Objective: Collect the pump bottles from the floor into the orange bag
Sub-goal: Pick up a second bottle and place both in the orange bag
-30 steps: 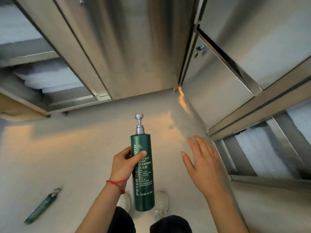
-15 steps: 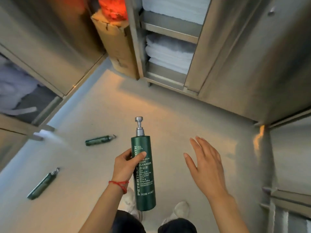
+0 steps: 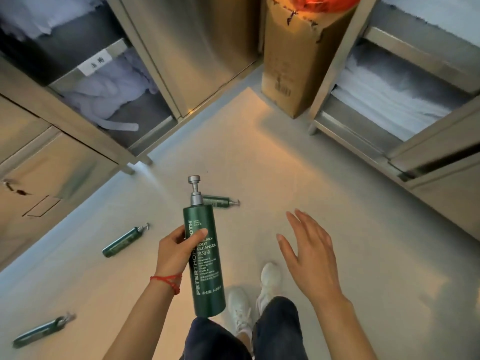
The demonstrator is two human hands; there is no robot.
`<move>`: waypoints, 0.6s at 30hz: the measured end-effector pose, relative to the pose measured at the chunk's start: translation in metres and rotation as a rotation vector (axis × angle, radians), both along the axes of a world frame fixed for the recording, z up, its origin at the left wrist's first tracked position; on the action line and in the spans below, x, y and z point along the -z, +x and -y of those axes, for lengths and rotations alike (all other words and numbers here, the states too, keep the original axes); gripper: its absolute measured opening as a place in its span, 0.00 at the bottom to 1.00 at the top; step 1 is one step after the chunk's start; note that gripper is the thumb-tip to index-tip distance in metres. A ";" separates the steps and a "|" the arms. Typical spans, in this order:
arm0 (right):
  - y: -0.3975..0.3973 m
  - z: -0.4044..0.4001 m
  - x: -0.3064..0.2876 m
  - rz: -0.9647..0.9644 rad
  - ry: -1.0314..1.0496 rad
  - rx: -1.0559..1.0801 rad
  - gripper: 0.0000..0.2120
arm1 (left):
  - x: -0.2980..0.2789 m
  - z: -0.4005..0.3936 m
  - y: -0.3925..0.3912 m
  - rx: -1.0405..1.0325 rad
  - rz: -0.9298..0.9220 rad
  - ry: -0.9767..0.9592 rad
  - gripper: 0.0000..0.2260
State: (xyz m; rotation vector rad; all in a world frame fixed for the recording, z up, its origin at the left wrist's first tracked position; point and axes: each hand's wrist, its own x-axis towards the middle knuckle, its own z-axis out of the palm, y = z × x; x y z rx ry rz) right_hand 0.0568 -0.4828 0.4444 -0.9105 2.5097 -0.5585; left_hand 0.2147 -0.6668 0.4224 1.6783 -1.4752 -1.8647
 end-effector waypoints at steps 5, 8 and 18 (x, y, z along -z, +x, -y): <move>-0.034 0.054 0.016 0.012 0.034 -0.031 0.23 | 0.010 0.052 -0.017 -0.066 0.005 -0.001 0.06; -0.056 0.090 0.022 0.021 0.041 -0.052 0.23 | 0.014 0.083 -0.036 -0.071 0.003 0.001 0.06; -0.089 0.180 0.051 0.030 0.051 -0.050 0.23 | 0.037 0.179 -0.092 0.035 0.039 -0.005 0.06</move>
